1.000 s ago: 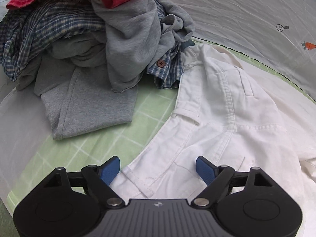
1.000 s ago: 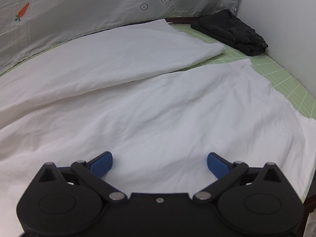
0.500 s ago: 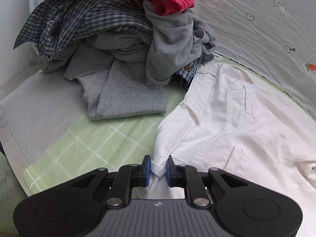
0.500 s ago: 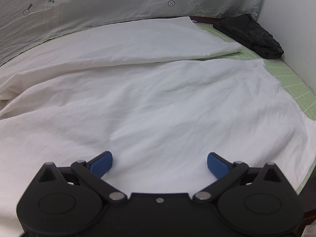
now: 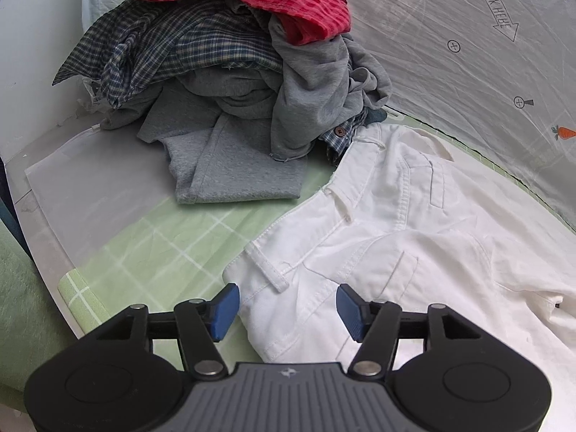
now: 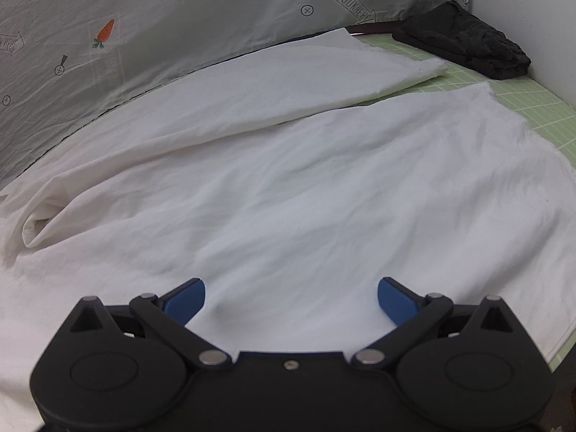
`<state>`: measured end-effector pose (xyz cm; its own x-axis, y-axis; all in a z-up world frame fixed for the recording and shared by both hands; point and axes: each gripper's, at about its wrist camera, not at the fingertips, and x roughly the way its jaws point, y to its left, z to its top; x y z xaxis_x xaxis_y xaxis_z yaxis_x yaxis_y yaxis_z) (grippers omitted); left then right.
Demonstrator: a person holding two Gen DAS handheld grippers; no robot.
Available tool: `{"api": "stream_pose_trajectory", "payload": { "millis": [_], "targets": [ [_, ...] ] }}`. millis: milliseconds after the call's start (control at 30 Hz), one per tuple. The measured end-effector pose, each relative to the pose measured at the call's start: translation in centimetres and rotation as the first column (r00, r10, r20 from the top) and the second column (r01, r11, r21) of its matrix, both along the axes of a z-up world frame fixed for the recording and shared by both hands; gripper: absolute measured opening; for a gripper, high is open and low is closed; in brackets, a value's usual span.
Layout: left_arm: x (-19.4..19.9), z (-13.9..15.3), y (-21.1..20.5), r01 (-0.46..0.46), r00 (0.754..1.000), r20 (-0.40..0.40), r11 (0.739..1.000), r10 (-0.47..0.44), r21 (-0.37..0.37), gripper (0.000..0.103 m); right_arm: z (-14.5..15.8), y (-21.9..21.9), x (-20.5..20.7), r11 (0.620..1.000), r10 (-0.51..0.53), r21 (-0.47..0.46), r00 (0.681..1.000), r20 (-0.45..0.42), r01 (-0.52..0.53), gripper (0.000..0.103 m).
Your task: Fold clothes
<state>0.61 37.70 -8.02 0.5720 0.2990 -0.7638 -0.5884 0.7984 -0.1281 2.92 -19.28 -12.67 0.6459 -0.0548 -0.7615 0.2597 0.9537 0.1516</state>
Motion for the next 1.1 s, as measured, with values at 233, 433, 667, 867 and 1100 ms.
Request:
{"api": "stream_pose_trajectory", "payload": {
  "millis": [233,433,667,867,1100],
  "targets": [
    [-0.6,1.3,-3.5,-0.032,0.999,0.011,0.999,0.032,0.007,0.064,0.5,-7.1,-0.7,0.994,-0.106,0.007,0.994,0.009,0.106,0.103],
    [-0.3,2.1,-9.0,0.033,0.999,-0.006,0.998,-0.033,0.056,0.072,0.5,-13.2,-1.3,0.987,-0.156,-0.042,0.988,-0.015,0.155,0.103],
    [0.5,2.6,-15.8,0.108,0.994,-0.021,0.990,-0.107,0.085,0.076,0.6,-21.0,-2.8,0.963,-0.256,-0.084,0.967,0.001,0.255,0.103],
    [1.0,2.3,-20.4,0.137,0.990,-0.030,0.988,-0.135,0.076,0.077,0.4,-26.4,-4.2,0.947,-0.307,-0.086,0.951,0.031,0.309,0.103],
    [1.1,2.2,-24.7,0.151,0.988,-0.030,0.986,-0.150,0.069,0.077,-0.1,-30.2,-4.8,0.945,-0.323,-0.047,0.946,0.037,0.325,0.103]
  ]
}}
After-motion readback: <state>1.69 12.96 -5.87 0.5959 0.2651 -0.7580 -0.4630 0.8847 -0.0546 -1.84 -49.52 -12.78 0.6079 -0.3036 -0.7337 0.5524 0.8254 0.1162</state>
